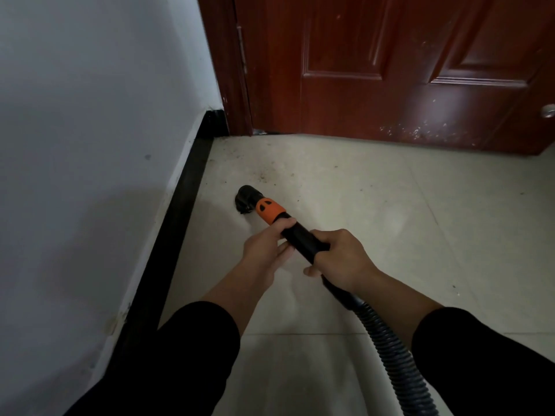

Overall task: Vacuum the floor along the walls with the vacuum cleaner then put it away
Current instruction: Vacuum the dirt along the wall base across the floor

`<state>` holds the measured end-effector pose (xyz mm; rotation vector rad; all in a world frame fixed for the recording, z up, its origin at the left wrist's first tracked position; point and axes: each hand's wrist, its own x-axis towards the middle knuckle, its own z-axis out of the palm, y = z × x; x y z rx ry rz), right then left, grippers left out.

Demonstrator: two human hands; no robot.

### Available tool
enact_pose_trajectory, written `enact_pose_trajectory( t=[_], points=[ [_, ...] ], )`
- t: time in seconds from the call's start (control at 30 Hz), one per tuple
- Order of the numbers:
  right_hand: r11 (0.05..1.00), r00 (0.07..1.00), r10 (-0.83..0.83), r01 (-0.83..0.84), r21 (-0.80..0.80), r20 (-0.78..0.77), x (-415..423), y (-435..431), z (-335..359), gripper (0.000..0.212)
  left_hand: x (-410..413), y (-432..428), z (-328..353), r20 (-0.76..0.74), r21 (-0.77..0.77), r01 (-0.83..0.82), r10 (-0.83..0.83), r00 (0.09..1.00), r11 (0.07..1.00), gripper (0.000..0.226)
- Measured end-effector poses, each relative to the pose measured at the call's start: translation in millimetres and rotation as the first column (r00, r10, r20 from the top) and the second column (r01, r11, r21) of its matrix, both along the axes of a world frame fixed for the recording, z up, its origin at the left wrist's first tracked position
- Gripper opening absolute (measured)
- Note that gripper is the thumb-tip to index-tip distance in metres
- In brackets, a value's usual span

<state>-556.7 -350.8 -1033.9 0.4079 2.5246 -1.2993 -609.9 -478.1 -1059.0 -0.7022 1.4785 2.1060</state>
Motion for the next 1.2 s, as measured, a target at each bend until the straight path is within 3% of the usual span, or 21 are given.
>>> enact_pose_trajectory(
  t=[1.2],
  points=[
    [0.990,0.992,-0.119,0.117,0.084,0.027,42,89,18,0.036,24,99,4,0.070,0.099,0.115,-0.122,0.990,0.988,0.023]
  ],
)
